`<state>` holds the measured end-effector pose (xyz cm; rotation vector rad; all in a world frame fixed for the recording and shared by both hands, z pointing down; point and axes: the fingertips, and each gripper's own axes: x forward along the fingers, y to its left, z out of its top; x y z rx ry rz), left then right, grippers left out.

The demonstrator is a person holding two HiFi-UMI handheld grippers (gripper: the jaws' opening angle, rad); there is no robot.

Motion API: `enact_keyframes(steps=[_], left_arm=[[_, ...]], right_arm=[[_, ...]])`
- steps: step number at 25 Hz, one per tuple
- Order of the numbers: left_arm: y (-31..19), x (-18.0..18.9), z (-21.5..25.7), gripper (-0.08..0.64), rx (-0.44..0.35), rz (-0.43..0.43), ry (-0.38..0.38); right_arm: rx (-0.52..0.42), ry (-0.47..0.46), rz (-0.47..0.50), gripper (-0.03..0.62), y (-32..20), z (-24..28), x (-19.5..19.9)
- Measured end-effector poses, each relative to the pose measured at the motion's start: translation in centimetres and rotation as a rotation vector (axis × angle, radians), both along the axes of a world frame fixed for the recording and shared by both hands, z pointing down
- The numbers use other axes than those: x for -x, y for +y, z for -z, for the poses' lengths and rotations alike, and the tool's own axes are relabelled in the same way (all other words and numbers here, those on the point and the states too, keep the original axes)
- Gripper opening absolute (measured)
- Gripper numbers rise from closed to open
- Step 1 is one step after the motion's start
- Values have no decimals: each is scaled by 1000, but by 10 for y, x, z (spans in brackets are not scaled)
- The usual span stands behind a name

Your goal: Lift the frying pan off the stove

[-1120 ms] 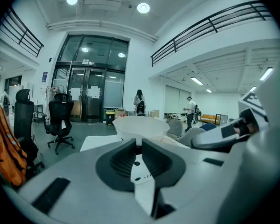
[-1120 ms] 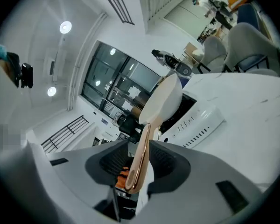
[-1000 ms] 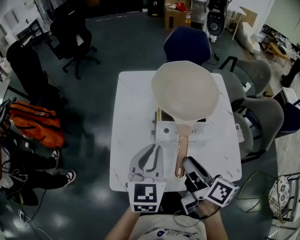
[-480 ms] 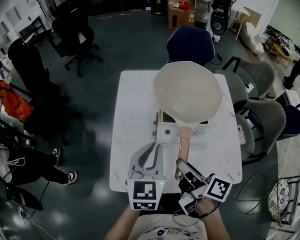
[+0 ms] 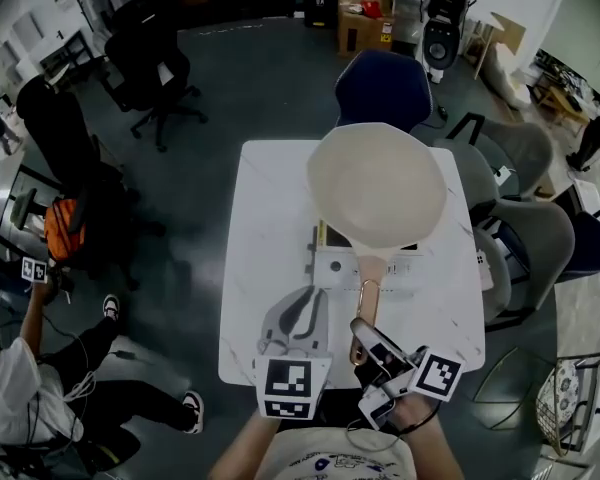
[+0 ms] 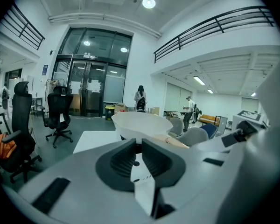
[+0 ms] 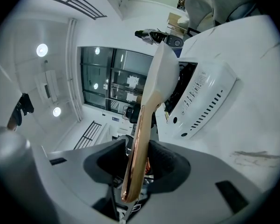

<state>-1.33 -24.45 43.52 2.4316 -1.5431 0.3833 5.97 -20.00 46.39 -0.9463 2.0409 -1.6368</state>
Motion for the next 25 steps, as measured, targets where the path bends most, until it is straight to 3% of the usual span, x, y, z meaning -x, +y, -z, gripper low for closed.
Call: enact_keyframes(steps=[4,10,21,25], left_arm=[[2,-15,0,46,22,-90,64],[-2,-27,-7,46,69,-128,96],[-24,-39,-10,59,243,-201,299],[-34,-48,-10,95,331,-229,416]], right_arm=[[10,-47,0,132,0,0,-1],[18,-64,13,127,1,-2,0],[32,-62,92,124,4,-7,0],[36,-50,128,124,5,-8,2]])
